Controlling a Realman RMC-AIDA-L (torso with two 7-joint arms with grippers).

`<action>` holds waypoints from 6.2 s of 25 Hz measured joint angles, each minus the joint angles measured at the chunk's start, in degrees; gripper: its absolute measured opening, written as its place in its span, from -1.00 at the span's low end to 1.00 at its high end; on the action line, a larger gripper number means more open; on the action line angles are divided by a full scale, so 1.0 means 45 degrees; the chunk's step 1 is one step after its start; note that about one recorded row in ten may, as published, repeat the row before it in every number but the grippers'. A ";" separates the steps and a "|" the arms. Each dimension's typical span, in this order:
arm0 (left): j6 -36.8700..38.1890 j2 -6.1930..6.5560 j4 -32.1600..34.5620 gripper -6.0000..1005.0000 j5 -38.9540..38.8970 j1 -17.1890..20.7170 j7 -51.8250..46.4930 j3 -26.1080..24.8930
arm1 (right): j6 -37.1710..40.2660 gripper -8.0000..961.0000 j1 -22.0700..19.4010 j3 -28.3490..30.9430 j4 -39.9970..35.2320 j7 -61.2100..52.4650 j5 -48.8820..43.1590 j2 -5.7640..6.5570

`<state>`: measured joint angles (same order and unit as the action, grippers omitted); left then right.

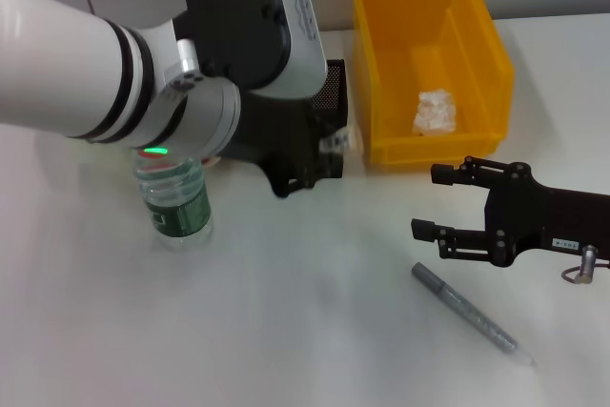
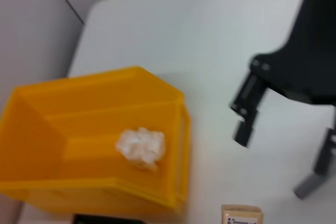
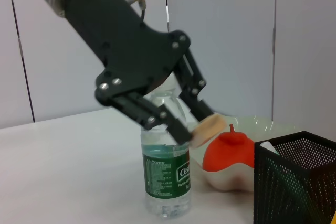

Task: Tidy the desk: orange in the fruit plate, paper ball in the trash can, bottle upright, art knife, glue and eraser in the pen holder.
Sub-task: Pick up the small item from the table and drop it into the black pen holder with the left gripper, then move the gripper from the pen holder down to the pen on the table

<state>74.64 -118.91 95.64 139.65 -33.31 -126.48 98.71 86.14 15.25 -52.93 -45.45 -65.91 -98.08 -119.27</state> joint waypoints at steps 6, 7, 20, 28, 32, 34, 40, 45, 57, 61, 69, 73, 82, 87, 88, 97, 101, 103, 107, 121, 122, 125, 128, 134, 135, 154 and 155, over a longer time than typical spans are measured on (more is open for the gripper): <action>-0.1188 -0.0004 -0.0010 -0.48 -0.0057 0.0077 -0.0038 0.0025 | 0.0001 0.59 -0.0010 0.0005 0.0001 -0.0001 0.0000 0.0002; -0.1320 -0.0003 -0.0026 -0.48 -0.0057 0.0078 -0.0043 0.0046 | 0.0001 0.59 -0.0010 0.0005 0.0001 -0.0001 0.0000 0.0002; -0.4375 -0.0020 -0.1279 -0.48 -0.0056 0.0002 -0.0099 0.0698 | -0.0001 0.59 -0.0010 0.0162 -0.0049 -0.0034 0.0000 0.0002; -0.6119 -0.0033 -0.2454 -0.49 0.0036 -0.0176 -0.0003 0.1001 | -0.0003 0.59 -0.0010 0.0165 -0.0057 -0.0063 0.0000 0.0002; -0.6798 -0.0039 -0.3169 -0.49 0.0075 -0.0435 0.0008 0.1134 | -0.0023 0.59 -0.0010 0.0179 -0.0057 -0.0085 0.0000 0.0001; -0.7136 -0.0040 -0.3534 -0.49 0.0184 -0.0574 0.0008 0.1211 | -0.0020 0.59 -0.0010 0.0187 -0.0057 -0.0099 0.0000 0.0001; -0.8024 -0.0061 -0.4542 -0.49 0.0668 -0.0962 -0.0047 0.1377 | -0.0016 0.59 -0.0016 0.0293 -0.0057 -0.0114 0.0000 0.0001; -0.8231 -0.0060 -0.5210 -0.49 0.0838 -0.1164 -0.0053 0.1192 | -0.0009 0.59 -0.0028 0.0304 -0.0051 -0.0118 0.0000 0.0001; -0.8135 -0.0059 -0.5393 -0.49 0.1334 -0.1007 -0.0158 0.1256 | 0.0000 0.59 -0.0050 0.0317 -0.0058 -0.0118 0.0000 0.0001; -0.8002 -0.0058 -0.5385 -0.49 0.1352 -0.0993 -0.0155 0.1288 | 0.0000 0.59 -0.0049 0.0317 -0.0057 -0.0118 0.0000 0.0001; -0.7934 -0.0058 -0.5417 -0.49 0.1351 -0.1043 -0.0091 0.1285 | -0.0001 0.59 -0.0049 0.0316 -0.0057 -0.0118 0.0000 0.0001; -0.7934 -0.0059 -0.5423 -0.49 0.1351 -0.1049 -0.0065 0.1285 | -0.0001 0.59 -0.0049 0.0316 -0.0057 -0.0118 0.0000 0.0001; -0.8025 -0.0059 -0.5425 -0.48 0.1749 -0.1016 -0.0127 0.1256 | -0.0001 0.59 -0.0049 0.0316 -0.0094 -0.0127 0.0000 0.0001; -0.8038 -0.0059 -0.5429 -0.48 0.1870 -0.0999 -0.0141 0.1274 | 0.0000 0.59 -0.0031 0.0316 -0.0096 -0.0136 0.0000 0.0002; -0.8040 -0.0059 -0.5431 -0.48 0.1873 -0.0998 -0.0142 0.1278 | 0.0000 0.59 -0.0021 0.0316 -0.0096 -0.0136 0.0000 0.0001; -0.8033 -0.0059 -0.5420 -0.43 0.1878 -0.0994 -0.0132 0.1291 | -0.0014 0.59 0.0029 0.0316 -0.0095 -0.0138 0.0000 0.0001; -0.8054 -0.0059 -0.5415 -0.34 0.1879 -0.0994 -0.0143 0.1337 | -0.0043 0.59 0.0032 0.0316 -0.0095 -0.0138 0.0000 0.0001; -0.8064 -0.0059 -0.5419 -0.33 0.1880 -0.1003 -0.0147 0.1380 | -0.0049 0.59 0.0032 0.0316 -0.0095 -0.0138 0.0001 0.0001; -0.8070 -0.0059 -0.5410 -0.32 0.1879 -0.1007 -0.0145 0.1419 | -0.0064 0.59 0.0029 0.0316 -0.0095 -0.0138 0.0000 0.0000; -0.8103 -0.0059 -0.4246 0.02 0.1553 -0.0406 -0.0202 0.1475 | -0.0061 0.59 -0.0030 0.0339 -0.0095 -0.0135 0.0000 0.0001; -0.8104 -0.0059 -0.4146 0.09 0.1551 -0.0338 -0.0206 0.1495 | -0.0053 0.58 -0.0029 0.0343 -0.0094 -0.0135 0.0000 0.0001; -0.8104 -0.0059 -0.3876 0.23 0.1534 -0.0139 -0.0208 0.1553 | -0.0016 0.58 -0.0030 0.0350 -0.0068 -0.0135 0.0000 -0.0012; -0.8103 -0.0038 -0.3489 0.38 0.1350 0.0105 -0.0212 0.1566 | -0.0004 0.58 -0.0038 0.0356 -0.0049 -0.0115 0.0000 -0.0015; -0.8111 0.0043 -0.2368 0.57 0.0661 0.0810 -0.0014 0.1492 | 0.0023 0.58 -0.0175 0.0356 -0.0021 -0.0044 -0.0008 -0.0018; -0.8111 0.0043 -0.2368 0.59 0.0661 0.0810 -0.0014 0.1492 | 0.0023 0.58 -0.0175 0.0356 -0.0021 -0.0044 -0.0008 -0.0018; -0.5532 0.0077 -0.1829 0.62 -0.5036 0.1331 0.4261 -0.1087 | 0.0476 0.58 -0.0350 0.0355 -0.0022 -0.0002 -0.0031 -0.0039; -0.5532 0.0077 -0.1829 0.62 -0.5036 0.1331 0.4261 -0.1087 | 0.0476 0.58 -0.0350 0.0355 -0.0022 -0.0002 -0.0031 -0.0039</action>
<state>49.75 -118.57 87.41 116.98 -27.32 -107.31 93.82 88.28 13.68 -51.33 -45.55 -65.92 -98.22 -119.45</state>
